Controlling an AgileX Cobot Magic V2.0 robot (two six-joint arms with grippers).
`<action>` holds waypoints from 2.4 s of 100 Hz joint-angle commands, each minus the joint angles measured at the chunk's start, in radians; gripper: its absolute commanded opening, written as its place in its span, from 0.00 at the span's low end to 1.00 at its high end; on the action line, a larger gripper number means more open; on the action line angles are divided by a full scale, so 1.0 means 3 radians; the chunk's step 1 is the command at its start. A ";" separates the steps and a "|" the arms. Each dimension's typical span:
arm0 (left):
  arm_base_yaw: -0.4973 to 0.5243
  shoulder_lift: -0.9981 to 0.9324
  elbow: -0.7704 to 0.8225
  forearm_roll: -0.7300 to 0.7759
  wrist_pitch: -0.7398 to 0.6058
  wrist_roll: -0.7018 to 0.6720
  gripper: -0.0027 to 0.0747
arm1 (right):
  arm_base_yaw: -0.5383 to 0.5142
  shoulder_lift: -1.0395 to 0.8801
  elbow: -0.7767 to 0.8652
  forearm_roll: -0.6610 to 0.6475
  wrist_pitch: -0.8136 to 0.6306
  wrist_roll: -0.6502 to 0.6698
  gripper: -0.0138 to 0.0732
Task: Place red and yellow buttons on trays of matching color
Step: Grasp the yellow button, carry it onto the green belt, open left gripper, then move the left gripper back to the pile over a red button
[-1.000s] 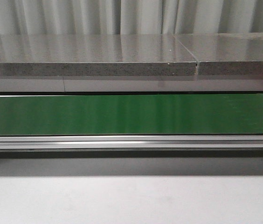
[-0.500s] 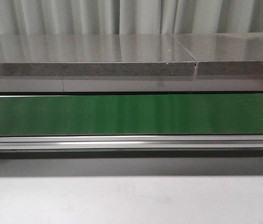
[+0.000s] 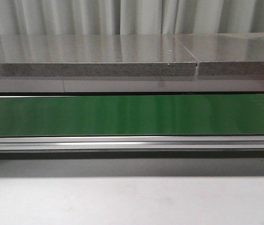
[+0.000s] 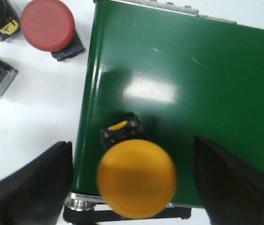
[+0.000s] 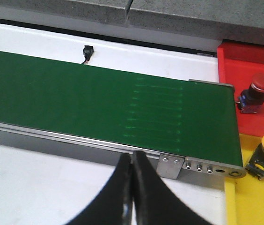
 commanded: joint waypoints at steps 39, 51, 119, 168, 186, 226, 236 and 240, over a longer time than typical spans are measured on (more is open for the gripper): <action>0.0164 -0.0344 -0.0109 -0.0300 -0.0454 -0.0066 0.76 | 0.0001 0.0017 -0.0077 -0.0001 -0.0230 -0.0033 0.08; 0.0384 -0.0321 -0.0109 -0.0305 -0.0339 -0.0066 0.76 | 0.0001 0.0017 -0.0077 -0.0001 -0.0230 -0.0033 0.08; 0.0918 0.0603 -0.0382 -0.0256 -0.0117 -0.0066 0.74 | 0.0001 0.0017 -0.0077 -0.0001 -0.0233 -0.0033 0.08; 0.0918 0.0927 -0.0597 -0.0063 -0.0372 -0.0174 0.74 | 0.0001 0.0017 -0.0077 -0.0001 -0.0233 -0.0033 0.08; 0.0918 0.0933 -0.0597 -0.0040 -0.0519 -0.0199 0.74 | 0.0001 0.0017 -0.0077 -0.0001 -0.0233 -0.0033 0.08; 0.0918 0.0933 -0.0597 -0.0040 -0.0557 -0.0199 0.45 | 0.0001 0.0017 -0.0077 -0.0001 -0.0233 -0.0033 0.08; 0.0918 0.0933 -0.0597 -0.0040 -0.0557 -0.0199 0.36 | 0.0001 0.0017 -0.0077 -0.0001 -0.0233 -0.0033 0.08; 0.0918 0.0933 -0.0597 -0.0039 -0.0557 -0.0199 0.35 | 0.0001 0.0017 -0.0077 -0.0001 -0.0233 -0.0033 0.08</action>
